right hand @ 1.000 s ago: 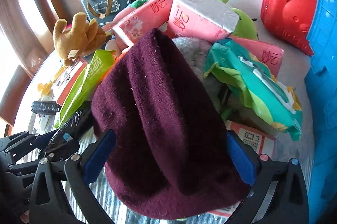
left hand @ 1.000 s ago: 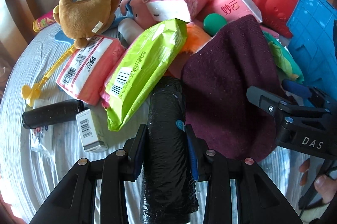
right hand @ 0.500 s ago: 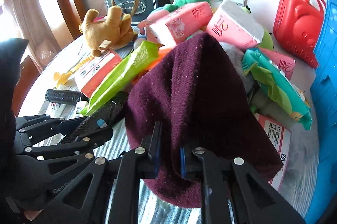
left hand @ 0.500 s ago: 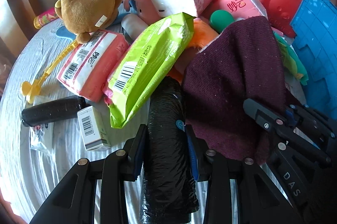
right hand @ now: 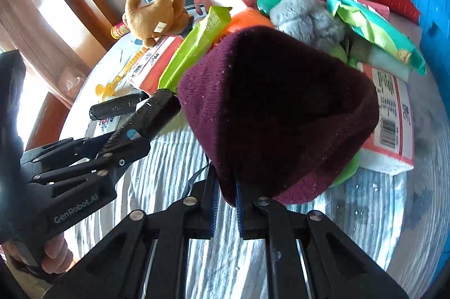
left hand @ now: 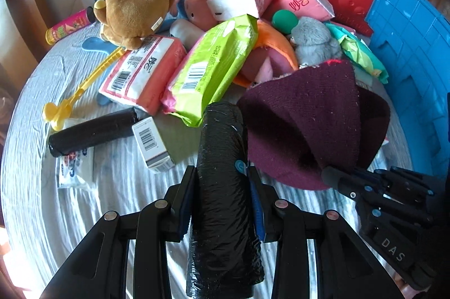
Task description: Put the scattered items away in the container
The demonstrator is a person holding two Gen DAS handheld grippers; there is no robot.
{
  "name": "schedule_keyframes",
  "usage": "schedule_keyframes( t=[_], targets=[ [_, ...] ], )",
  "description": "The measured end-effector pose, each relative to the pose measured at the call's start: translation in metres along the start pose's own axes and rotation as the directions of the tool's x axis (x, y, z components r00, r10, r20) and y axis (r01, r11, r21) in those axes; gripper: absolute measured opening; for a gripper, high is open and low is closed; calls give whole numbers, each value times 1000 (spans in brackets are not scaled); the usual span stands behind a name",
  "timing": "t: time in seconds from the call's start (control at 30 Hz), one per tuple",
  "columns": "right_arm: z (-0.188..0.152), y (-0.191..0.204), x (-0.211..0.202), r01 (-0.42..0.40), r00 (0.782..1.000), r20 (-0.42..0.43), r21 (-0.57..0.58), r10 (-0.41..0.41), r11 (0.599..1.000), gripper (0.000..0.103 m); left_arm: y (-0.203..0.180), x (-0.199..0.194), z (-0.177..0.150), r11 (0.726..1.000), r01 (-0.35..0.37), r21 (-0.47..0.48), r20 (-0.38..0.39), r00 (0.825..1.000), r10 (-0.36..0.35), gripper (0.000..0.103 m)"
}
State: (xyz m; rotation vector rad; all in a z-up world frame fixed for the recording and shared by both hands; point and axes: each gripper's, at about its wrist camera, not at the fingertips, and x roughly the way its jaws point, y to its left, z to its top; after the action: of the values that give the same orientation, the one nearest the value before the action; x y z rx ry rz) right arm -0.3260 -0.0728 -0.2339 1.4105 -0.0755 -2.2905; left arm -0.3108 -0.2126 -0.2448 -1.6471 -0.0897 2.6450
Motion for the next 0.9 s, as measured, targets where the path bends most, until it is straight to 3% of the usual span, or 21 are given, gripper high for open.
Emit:
schedule_keyframes(
  t=[0.13, 0.17, 0.2, 0.27, 0.3, 0.47, 0.5, 0.57, 0.7, 0.77, 0.9],
  targets=[
    [-1, -4, 8, 36, 999, -2, 12, -36, 999, 17, -2, 12, -9, 1000, -3, -2, -31, 1000, 3, 34],
    [-2, -5, 11, 46, 999, -2, 13, -46, 999, 33, -2, 15, -11, 1000, -4, -4, -39, 999, 4, 34],
    [2, -4, 13, 62, 998, 5, 2, -62, 998, 62, -1, 19, -12, 1000, -4, -7, -47, 999, 4, 34],
    [8, -4, 17, 79, 997, 28, -16, -78, 997, 92, 0, 25, -13, 1000, -9, -14, -56, 998, 8, 34],
    [11, -5, 19, 79, 996, 39, -19, -79, 997, 95, 1, 27, -13, 1000, -11, -19, -56, 998, 10, 34],
    [26, -7, 43, 81, 996, 47, -38, -79, 996, 91, 7, 34, -11, 999, -23, -42, -44, 999, 22, 34],
    [26, -5, 46, 94, 994, 56, -56, -91, 994, 64, 8, 35, -11, 999, -25, -45, -37, 999, 23, 34],
    [25, 0, 51, 153, 986, 81, -97, -146, 983, 32, 9, 35, -11, 999, -30, -45, -20, 999, 29, 34],
    [23, 20, 25, 189, 967, 198, -155, -157, 970, 18, 9, 26, -11, 999, -21, -40, 12, 1000, 22, 34],
    [27, 30, -1, 187, 954, 265, -164, -139, 969, 16, 7, 13, -10, 1000, -1, -31, 28, 1000, 2, 34],
    [35, 47, -38, 214, 938, 308, -165, -156, 963, 16, -3, -26, -6, 1000, 20, 10, 97, 995, -21, 34]
  ],
)
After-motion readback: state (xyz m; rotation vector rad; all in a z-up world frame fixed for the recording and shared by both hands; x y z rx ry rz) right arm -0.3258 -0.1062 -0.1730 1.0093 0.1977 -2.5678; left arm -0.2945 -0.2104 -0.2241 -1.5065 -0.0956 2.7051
